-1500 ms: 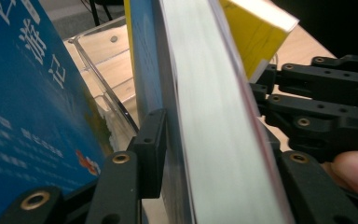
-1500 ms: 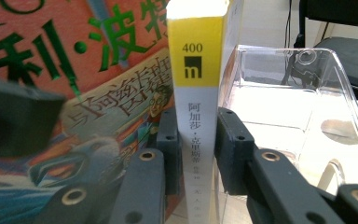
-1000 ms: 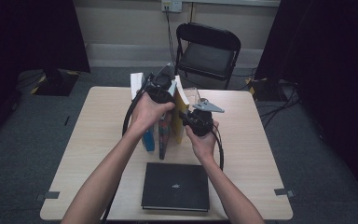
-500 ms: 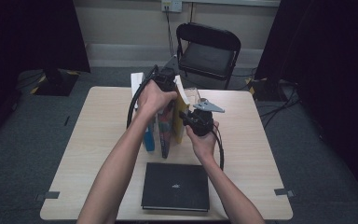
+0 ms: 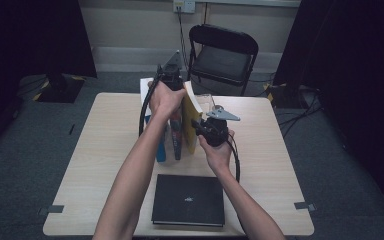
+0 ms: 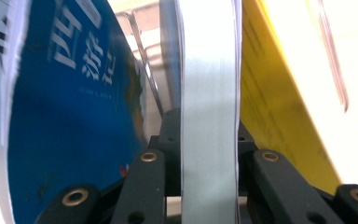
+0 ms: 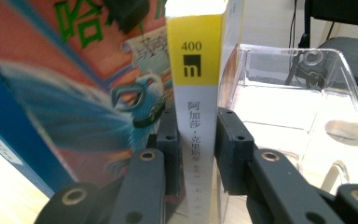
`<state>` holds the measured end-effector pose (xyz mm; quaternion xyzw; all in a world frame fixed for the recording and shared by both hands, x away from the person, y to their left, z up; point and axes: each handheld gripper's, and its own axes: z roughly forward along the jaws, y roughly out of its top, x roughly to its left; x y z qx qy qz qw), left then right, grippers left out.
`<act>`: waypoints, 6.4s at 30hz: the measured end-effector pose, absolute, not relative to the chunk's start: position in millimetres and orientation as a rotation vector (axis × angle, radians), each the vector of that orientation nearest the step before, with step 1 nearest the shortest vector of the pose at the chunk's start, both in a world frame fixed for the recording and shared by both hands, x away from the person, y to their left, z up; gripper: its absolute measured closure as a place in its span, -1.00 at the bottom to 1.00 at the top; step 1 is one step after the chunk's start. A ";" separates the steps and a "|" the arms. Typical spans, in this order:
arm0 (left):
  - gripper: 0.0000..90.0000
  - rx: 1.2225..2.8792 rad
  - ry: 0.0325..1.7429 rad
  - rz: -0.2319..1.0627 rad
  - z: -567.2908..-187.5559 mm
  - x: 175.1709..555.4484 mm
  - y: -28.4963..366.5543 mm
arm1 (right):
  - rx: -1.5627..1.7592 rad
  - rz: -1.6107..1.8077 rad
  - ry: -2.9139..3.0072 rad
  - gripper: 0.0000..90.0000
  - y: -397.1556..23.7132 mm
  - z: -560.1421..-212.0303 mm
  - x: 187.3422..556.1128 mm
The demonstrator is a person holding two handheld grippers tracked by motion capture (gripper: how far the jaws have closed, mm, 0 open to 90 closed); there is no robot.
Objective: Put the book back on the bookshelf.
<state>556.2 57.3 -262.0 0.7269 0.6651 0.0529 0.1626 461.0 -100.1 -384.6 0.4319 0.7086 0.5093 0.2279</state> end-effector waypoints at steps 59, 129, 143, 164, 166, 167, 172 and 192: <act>0.31 2.263 1.701 0.111 -285.7 549.3 61.1 | 1.113 1.474 2.037 0.36 -143.3 -390.3 441.2; -0.32 1.930 1.320 0.272 -239.2 491.5 106.7 | 1.102 1.435 2.082 0.32 -156.1 -410.5 425.1; -0.11 1.844 1.102 0.395 -257.9 442.4 121.5 | 1.099 1.455 2.094 0.11 -154.0 -418.7 416.1; -0.07 1.869 1.005 0.407 -352.4 353.7 150.1 | 1.054 1.393 2.224 -0.18 -168.0 -430.1 390.2; -0.07 1.892 1.016 0.381 -363.6 347.9 153.4 | 1.040 1.372 2.255 -0.22 -169.9 -431.4 385.7; -0.08 1.908 1.021 0.351 -369.2 346.2 155.9 | 1.039 1.366 2.265 -0.22 -171.0 -432.3 382.7; -0.09 1.992 1.063 0.271 -397.9 339.4 166.8 | 1.019 1.343 2.316 -0.20 -175.9 -437.6 365.9; 0.03 2.068 1.114 0.011 -461.1 317.5 159.0 | 0.976 1.335 2.482 -0.30 -153.3 -475.7 369.7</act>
